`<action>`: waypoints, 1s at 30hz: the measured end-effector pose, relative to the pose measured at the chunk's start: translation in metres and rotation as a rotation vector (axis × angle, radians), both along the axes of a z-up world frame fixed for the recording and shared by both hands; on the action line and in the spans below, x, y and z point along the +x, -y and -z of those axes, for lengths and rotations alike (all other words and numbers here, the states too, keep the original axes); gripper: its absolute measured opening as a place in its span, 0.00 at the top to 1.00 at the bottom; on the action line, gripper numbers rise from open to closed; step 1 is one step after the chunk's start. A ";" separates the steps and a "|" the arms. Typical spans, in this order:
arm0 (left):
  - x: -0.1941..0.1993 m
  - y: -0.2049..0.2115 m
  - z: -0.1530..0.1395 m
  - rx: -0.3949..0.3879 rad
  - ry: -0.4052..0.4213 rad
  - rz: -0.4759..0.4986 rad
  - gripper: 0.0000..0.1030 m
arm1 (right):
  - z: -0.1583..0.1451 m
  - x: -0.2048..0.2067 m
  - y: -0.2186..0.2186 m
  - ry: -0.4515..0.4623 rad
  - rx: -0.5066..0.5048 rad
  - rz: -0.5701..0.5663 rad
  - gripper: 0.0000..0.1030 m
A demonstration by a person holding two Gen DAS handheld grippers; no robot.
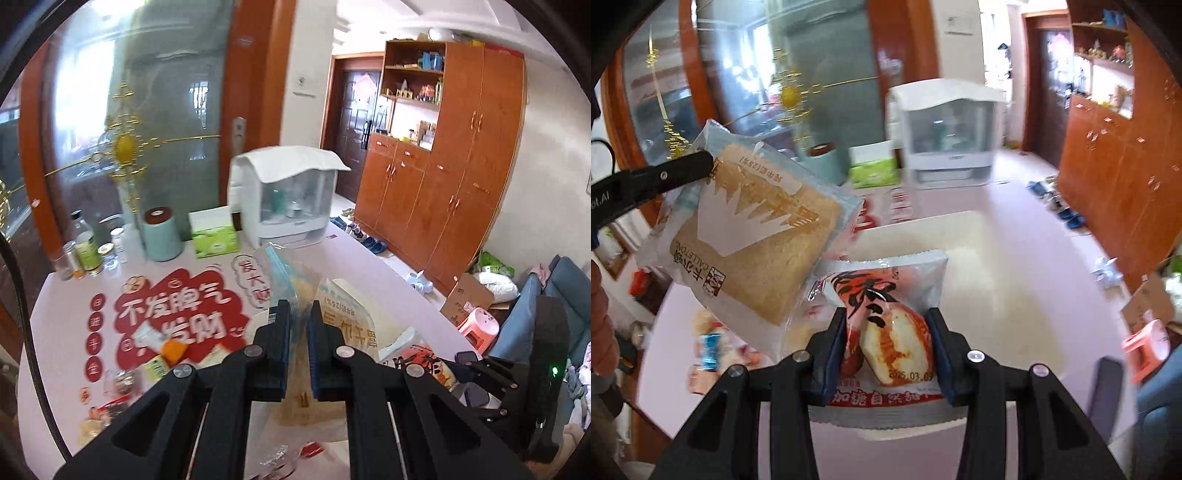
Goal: Organize snacks
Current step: 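Carry both packs into the white bin and open both tools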
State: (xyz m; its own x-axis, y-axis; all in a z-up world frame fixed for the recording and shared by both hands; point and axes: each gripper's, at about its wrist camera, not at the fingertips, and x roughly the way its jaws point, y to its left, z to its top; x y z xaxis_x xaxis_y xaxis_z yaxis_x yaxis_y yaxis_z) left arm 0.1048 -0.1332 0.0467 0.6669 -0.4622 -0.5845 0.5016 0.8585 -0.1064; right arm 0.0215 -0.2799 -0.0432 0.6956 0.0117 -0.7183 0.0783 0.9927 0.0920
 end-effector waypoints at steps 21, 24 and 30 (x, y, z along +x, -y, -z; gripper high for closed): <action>0.000 0.095 0.066 0.348 -0.119 -0.166 0.09 | 0.048 0.039 0.087 -0.090 0.092 -0.016 0.48; -0.004 0.084 0.069 0.332 -0.161 -0.201 0.09 | 0.051 0.037 0.085 -0.089 0.108 -0.031 0.48; -0.015 0.074 0.066 0.328 -0.165 -0.238 0.09 | 0.055 0.032 0.082 -0.091 0.124 -0.043 0.48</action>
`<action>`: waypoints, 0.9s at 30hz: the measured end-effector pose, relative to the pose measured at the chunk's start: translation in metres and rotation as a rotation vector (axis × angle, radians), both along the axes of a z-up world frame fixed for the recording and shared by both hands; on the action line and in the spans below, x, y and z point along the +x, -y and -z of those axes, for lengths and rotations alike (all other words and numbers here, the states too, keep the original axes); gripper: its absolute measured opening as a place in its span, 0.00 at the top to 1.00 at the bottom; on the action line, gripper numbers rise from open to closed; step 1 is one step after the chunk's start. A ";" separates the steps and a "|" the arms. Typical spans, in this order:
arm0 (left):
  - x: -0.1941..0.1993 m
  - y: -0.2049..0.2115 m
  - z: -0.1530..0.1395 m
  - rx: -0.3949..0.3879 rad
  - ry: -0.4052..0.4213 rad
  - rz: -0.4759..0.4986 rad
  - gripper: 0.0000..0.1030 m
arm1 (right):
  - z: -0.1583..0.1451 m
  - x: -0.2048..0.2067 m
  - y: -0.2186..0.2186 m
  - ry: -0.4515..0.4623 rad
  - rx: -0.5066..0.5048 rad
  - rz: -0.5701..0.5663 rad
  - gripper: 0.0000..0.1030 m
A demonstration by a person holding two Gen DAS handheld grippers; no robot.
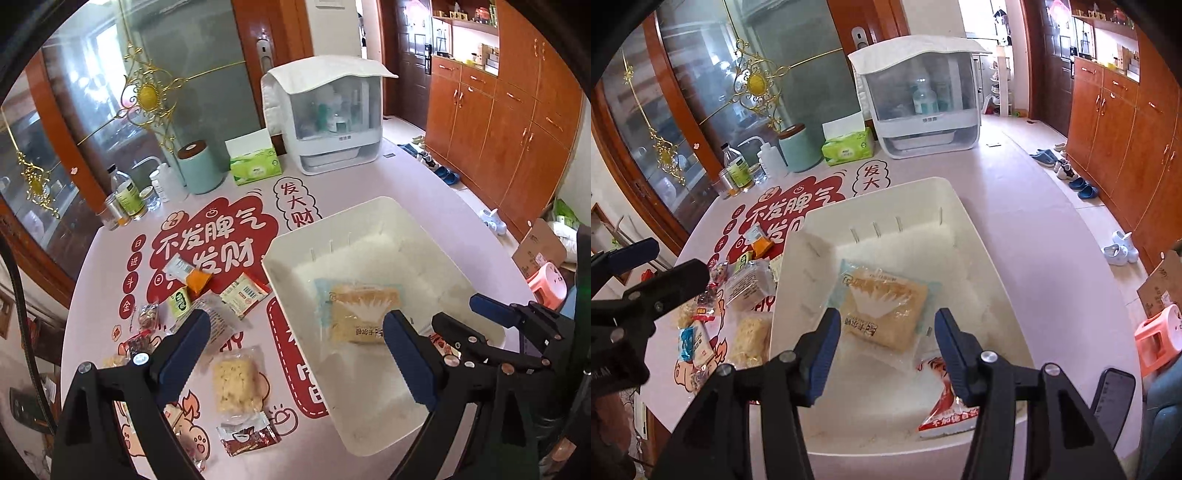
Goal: Organize snacks
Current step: 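Carry both packs into the white bin and open both tools, then grasp the orange-and-white bar with the right tool while the left tool grasps the crumbly snack bag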
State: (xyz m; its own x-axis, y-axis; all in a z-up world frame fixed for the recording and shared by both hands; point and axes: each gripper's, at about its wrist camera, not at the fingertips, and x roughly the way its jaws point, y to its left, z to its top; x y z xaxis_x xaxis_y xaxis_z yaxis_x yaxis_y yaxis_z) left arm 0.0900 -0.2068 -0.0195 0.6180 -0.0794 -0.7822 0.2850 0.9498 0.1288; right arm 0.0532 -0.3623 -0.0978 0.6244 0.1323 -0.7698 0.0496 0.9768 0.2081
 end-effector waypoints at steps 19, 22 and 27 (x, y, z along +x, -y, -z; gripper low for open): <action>-0.025 -0.058 0.007 -0.073 0.004 -0.087 0.09 | 0.000 -0.026 -0.026 -0.024 0.007 -0.024 0.48; -0.028 -0.081 0.006 -0.112 0.022 -0.115 0.09 | -0.002 -0.026 -0.039 -0.026 0.010 -0.040 0.48; -0.032 -0.137 0.001 -0.119 0.080 -0.181 0.09 | -0.009 -0.021 -0.071 -0.019 0.000 -0.074 0.48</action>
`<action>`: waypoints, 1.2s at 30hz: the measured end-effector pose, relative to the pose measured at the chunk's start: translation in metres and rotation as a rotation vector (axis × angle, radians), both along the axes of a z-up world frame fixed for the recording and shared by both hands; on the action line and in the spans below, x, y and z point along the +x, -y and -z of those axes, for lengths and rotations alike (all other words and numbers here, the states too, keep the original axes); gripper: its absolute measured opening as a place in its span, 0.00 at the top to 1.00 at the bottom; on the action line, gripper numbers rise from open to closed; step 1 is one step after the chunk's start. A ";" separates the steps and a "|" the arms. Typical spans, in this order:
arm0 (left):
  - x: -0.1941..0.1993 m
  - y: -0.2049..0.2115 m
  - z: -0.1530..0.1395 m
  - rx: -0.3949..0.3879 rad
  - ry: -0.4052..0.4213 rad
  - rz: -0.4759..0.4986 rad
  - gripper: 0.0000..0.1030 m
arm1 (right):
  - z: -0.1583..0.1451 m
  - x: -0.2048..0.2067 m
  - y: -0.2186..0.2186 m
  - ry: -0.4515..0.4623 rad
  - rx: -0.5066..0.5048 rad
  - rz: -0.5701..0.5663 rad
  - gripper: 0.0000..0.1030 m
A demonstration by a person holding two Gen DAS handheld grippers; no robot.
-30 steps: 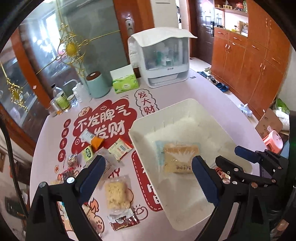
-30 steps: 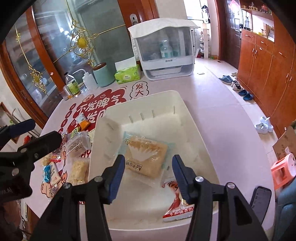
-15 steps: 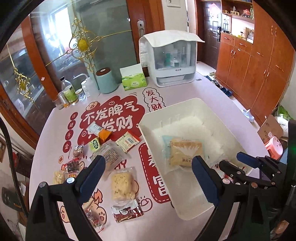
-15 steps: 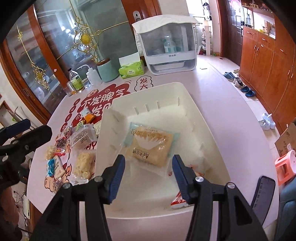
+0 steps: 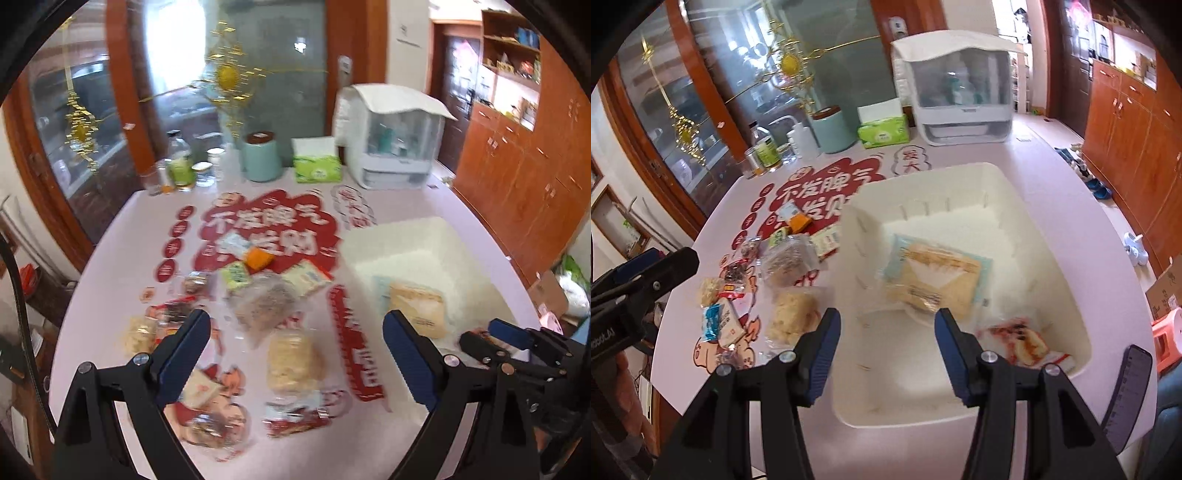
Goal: Organize snacks
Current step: 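Grasp the orange-and-white bar with the right tool while the left tool grasps the crumbly snack bag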
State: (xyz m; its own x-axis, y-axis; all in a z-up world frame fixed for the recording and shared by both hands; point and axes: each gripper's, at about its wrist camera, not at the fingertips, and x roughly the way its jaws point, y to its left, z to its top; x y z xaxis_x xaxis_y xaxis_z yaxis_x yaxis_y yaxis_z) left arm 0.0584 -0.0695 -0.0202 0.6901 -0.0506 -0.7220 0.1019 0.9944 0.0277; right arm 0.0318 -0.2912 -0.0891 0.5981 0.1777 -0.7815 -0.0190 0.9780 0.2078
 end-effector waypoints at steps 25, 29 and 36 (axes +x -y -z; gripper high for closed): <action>0.111 -0.292 0.020 0.024 -0.080 -0.126 0.08 | -0.051 0.150 -0.193 -0.012 -0.105 -0.160 0.48; 0.126 -0.293 0.079 -0.017 -0.233 -0.092 0.08 | -0.037 0.185 -0.210 -0.050 -0.134 -0.196 0.48; 0.132 -0.277 0.162 -0.016 -0.409 -0.079 0.08 | 0.016 0.243 -0.232 -0.146 -0.200 -0.264 0.48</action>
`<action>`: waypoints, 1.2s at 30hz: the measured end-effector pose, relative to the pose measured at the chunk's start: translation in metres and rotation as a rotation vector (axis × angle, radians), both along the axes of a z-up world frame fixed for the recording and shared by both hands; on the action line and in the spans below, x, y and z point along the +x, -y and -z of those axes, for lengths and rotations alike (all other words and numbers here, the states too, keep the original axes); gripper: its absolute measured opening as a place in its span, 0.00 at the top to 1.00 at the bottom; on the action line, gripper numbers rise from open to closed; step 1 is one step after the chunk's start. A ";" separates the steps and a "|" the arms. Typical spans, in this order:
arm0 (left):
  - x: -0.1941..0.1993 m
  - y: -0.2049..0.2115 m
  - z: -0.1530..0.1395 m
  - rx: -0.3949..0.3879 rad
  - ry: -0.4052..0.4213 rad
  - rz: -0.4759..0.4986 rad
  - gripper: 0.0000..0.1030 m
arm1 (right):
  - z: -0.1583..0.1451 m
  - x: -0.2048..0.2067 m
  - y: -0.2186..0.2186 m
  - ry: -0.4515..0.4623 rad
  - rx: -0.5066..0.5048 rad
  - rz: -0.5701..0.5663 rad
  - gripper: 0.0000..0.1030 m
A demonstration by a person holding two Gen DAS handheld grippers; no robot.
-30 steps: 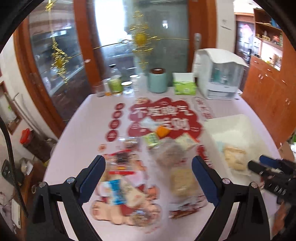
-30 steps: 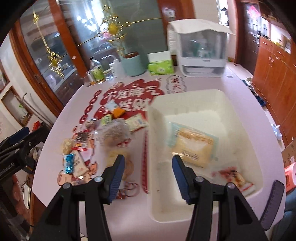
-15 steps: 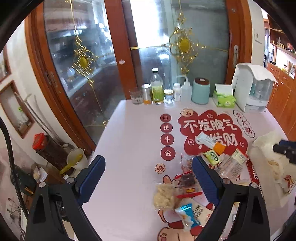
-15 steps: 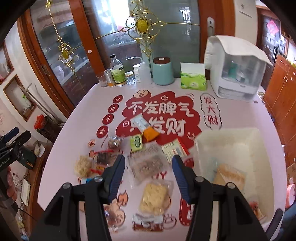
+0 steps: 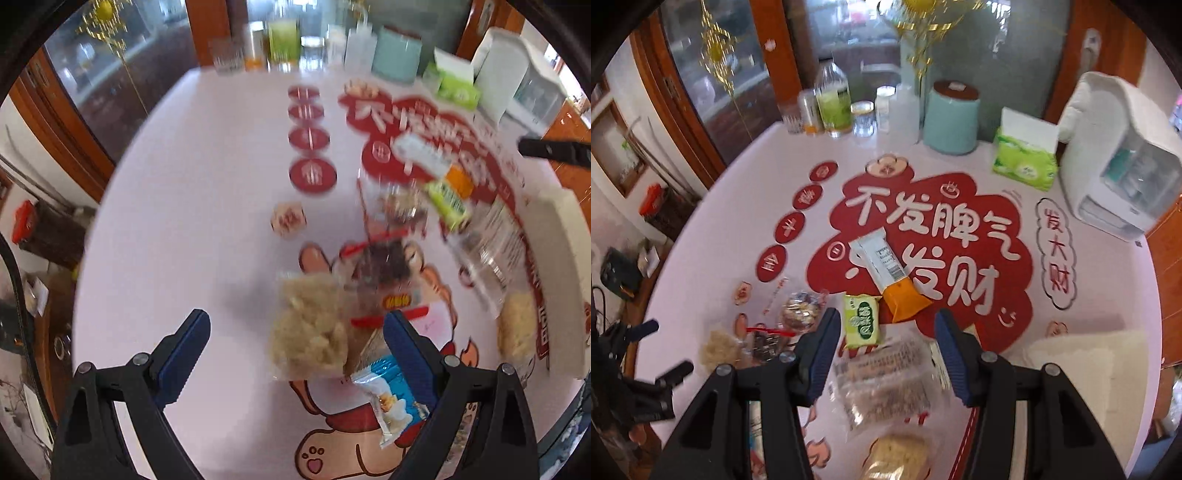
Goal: Organize snacks
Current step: 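Grasp the orange-and-white bar with the right tool while the left tool grasps the crumbly snack bag, then carry both snacks over the white bin and release them inside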
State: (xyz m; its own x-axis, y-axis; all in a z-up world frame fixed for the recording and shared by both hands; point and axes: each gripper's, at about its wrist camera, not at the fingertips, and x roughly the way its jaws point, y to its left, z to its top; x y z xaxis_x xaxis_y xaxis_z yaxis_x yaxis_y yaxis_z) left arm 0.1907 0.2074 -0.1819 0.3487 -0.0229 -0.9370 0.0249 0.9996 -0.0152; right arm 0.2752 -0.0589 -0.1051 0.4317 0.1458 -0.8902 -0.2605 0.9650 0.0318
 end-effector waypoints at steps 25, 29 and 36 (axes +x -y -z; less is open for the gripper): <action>0.007 -0.007 0.069 0.002 -0.126 -0.126 0.31 | 0.132 0.073 -0.046 -0.098 -0.068 -0.134 0.60; 0.007 0.005 0.062 0.028 -0.099 -0.100 0.48 | 0.130 0.063 -0.044 -0.091 -0.055 -0.131 0.64; -0.006 0.005 0.043 0.059 -0.047 -0.104 0.49 | 0.104 0.042 -0.028 -0.063 0.039 -0.068 0.69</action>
